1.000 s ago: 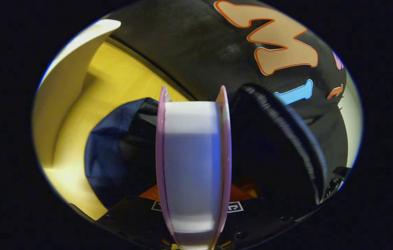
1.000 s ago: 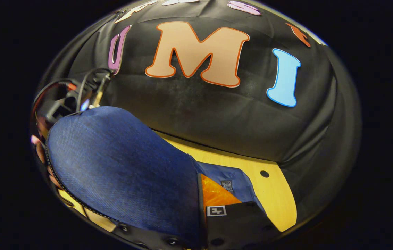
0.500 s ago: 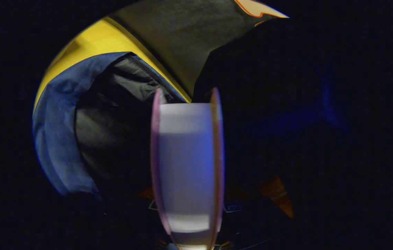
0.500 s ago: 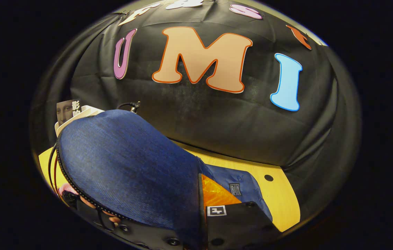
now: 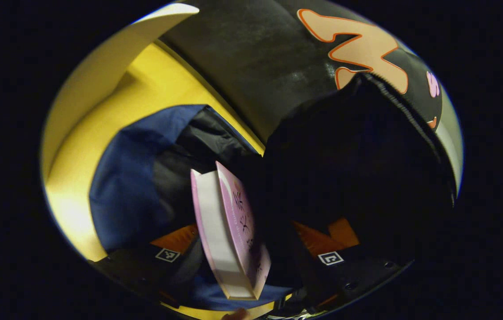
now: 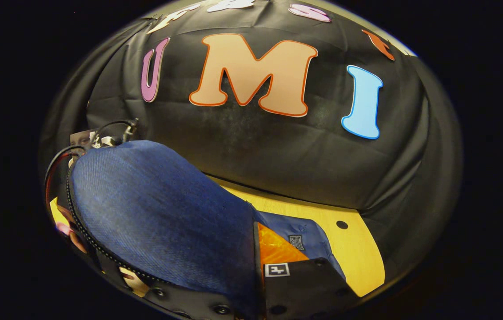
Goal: Open the schoolbag, grab two books from the bookshelf and put them into the schoolbag.
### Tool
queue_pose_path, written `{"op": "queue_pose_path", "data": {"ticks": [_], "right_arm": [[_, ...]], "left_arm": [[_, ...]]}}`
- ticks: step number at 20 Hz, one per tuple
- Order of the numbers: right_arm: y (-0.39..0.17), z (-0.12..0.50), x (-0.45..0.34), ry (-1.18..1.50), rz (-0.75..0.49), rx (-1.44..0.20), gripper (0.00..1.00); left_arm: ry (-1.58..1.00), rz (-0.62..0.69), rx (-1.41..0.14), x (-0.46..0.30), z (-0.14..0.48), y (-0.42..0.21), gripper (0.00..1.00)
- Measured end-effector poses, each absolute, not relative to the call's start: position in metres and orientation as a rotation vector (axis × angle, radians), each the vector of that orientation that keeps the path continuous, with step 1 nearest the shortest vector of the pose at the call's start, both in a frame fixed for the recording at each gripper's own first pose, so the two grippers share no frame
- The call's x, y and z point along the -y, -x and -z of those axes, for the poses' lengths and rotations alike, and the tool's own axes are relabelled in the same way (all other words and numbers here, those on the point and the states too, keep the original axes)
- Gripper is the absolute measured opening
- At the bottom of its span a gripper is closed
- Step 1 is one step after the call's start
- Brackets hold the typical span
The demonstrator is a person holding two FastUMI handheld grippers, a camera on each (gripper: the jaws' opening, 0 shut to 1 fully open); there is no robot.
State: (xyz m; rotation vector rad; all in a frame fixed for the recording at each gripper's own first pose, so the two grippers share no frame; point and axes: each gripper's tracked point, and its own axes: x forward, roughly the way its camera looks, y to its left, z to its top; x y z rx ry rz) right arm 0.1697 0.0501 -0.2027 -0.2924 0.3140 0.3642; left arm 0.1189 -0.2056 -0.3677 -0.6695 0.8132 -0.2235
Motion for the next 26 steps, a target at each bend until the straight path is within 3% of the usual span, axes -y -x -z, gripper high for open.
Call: {"op": "queue_pose_path", "data": {"ticks": [8,13,24,25,26], "right_arm": [[-0.160,0.205,-0.049,0.342,-0.392,-0.317,0.07],[-0.159,0.206,-0.048,0.345,-0.390,-0.321,0.07],[-0.158,0.208,-0.050,0.369,-0.329,-0.351,0.08],[-0.158,0.208,-0.049,0.367,-0.320,-0.355,0.08],[-0.158,0.208,-0.049,0.362,-0.309,-0.361,0.08]], "left_arm": [[0.553,0.214,-0.772,0.166,0.282,-0.063,0.96],[0.526,0.136,-0.694,0.104,0.198,-0.044,0.95],[0.246,-0.233,-0.547,-0.176,0.053,-0.039,0.94],[0.223,-0.270,-0.538,-0.201,0.046,-0.047,0.89],[0.208,-0.294,-0.539,-0.220,0.042,-0.050,0.94]]}}
